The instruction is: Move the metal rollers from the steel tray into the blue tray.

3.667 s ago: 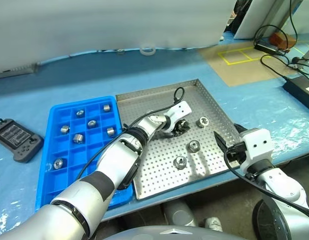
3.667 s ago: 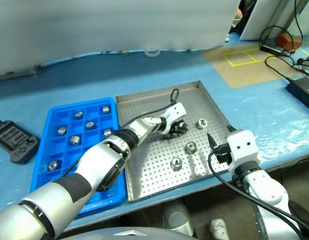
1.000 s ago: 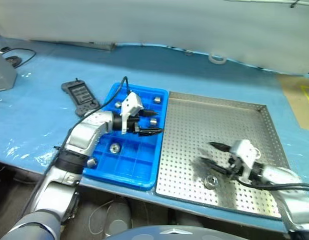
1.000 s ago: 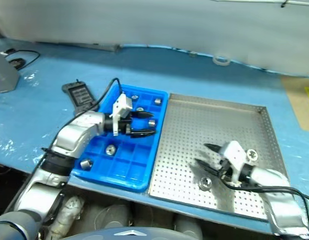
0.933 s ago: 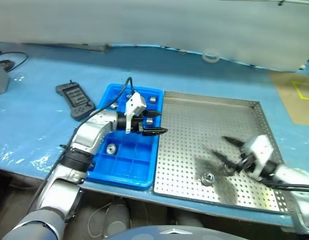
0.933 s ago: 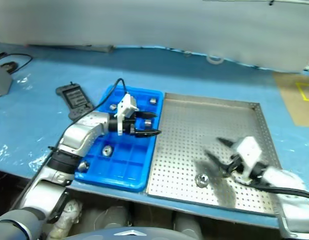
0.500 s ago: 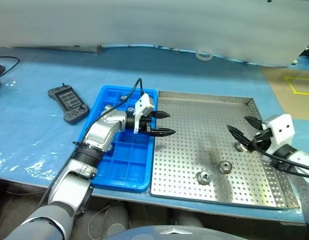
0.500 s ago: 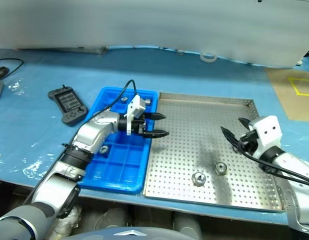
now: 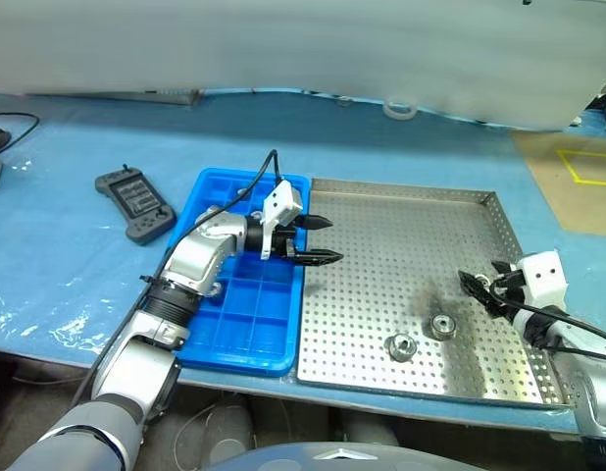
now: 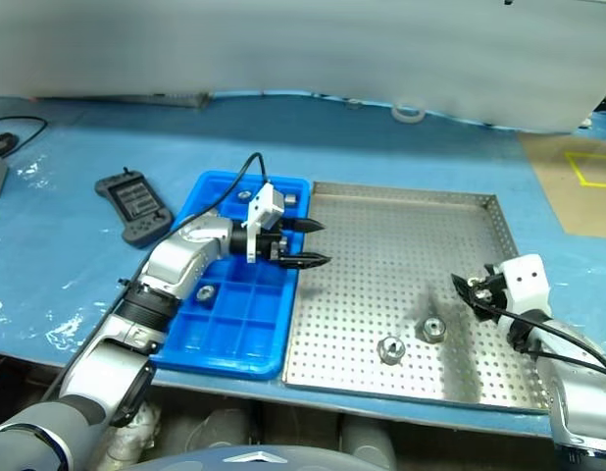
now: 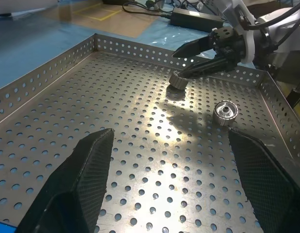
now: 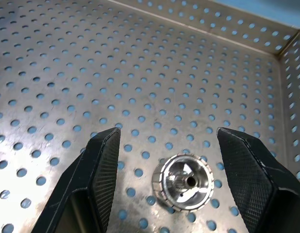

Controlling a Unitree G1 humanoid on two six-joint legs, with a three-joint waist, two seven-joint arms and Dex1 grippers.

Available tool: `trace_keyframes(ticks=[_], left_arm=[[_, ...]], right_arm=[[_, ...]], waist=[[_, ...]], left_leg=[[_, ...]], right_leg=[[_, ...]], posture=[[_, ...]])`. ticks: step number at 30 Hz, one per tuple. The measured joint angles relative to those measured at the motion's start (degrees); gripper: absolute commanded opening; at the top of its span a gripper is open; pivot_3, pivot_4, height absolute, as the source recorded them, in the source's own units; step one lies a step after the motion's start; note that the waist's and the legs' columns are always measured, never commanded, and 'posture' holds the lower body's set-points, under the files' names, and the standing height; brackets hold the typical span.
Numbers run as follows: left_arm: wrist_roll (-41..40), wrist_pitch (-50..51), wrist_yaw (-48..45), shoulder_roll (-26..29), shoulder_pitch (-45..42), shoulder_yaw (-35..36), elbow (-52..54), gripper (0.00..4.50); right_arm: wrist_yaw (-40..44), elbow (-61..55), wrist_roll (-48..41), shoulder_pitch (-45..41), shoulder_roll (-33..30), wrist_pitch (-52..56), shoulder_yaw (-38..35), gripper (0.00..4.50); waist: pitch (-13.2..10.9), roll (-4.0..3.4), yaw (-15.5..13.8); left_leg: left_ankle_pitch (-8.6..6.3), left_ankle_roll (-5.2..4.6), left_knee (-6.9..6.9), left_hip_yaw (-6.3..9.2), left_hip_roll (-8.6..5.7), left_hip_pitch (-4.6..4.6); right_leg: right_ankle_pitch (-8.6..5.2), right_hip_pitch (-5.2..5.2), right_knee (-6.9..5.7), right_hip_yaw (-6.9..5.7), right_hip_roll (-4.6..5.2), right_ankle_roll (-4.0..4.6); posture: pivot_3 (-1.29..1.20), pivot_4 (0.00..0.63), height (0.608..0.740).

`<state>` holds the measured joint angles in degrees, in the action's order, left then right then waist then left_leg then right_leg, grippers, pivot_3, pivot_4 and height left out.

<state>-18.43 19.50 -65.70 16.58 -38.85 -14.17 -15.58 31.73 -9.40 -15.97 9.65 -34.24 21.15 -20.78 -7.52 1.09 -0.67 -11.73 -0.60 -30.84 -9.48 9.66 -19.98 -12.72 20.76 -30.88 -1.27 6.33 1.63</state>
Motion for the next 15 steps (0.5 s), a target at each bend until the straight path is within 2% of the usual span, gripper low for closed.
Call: trace_keyframes(ticks=[14, 15], left_arm=[[2.05, -1.33, 0.01, -1.63, -0.91, -0.01, -2.39, 3.95], [2.06, -1.49, 0.01, -1.65, -0.99, -0.01, -2.39, 3.97]], right_arm=[[-0.53, 15.96, -1.2, -4.59, 2.83, -3.77, -1.07, 3.31], [-0.51, 16.3, -1.22, -4.67, 2.86, -4.18, -1.07, 3.12]], waist=[[0.04, -0.05, 0.26], [0.04, -0.05, 0.26]], left_leg=[[-0.03, -0.06, -0.11, -0.31, 0.04, 0.01], [-0.03, -0.06, -0.12, -0.32, 0.05, 0.01]], right_leg=[[0.03, 0.02, -0.02, 0.06, -0.01, 0.05], [0.03, 0.01, -0.02, 0.05, -0.01, 0.05]], posture=[[-0.24, 0.15, 0.74], [-0.24, 0.15, 0.74]])
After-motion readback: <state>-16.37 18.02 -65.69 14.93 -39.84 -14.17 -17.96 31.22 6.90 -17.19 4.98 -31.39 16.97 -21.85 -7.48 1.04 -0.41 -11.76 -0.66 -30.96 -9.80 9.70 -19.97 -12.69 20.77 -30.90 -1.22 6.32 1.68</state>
